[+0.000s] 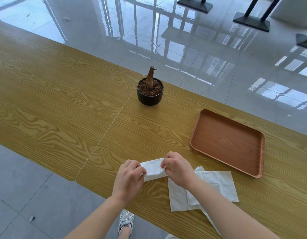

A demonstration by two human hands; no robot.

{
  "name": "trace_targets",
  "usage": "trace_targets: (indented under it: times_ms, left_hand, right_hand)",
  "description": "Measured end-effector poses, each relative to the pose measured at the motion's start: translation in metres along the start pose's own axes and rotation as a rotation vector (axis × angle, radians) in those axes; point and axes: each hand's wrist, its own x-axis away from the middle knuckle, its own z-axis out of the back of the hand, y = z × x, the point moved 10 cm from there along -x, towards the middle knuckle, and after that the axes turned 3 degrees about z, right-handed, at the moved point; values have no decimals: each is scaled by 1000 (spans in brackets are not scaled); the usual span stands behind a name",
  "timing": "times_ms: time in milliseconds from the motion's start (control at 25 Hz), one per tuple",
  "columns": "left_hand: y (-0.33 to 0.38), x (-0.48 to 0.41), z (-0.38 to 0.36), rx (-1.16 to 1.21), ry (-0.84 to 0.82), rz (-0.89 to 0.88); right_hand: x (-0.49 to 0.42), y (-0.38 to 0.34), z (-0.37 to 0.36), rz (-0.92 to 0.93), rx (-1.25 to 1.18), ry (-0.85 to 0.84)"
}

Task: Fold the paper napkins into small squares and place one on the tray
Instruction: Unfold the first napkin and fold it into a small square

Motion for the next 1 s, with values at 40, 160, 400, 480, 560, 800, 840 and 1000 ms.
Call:
trace_targets:
  times_ms: [40,160,400,480,560,800,840,1000]
  left_hand:
    - [1,3,-3,-22,-17,-19]
    - [3,11,-12,-70,-68,-66]
    - [9,13,-25,-228,-115,-160]
    - [9,19,-38,-313,-199,-228]
    - [4,27,-45,-362,-252,-246]
    - [1,36,-52,-423,-313,-210]
    - [2,34,-50,-409,-298,-185]
    - [8,25,-37,-359,-213,-78]
  right_hand:
    - [2,0,-2,11,13,-11]
    - [6,0,-7,23,49,-43]
    - [9,3,-1,-59,29,39]
    - [12,7,-7,-109,84,28]
    - [14,9,-11,-131,104,31]
    - [22,10,-7,-189,107,100]
    - [23,11,-7,-216,104,108]
    - [21,17,-9,-340,-9,110]
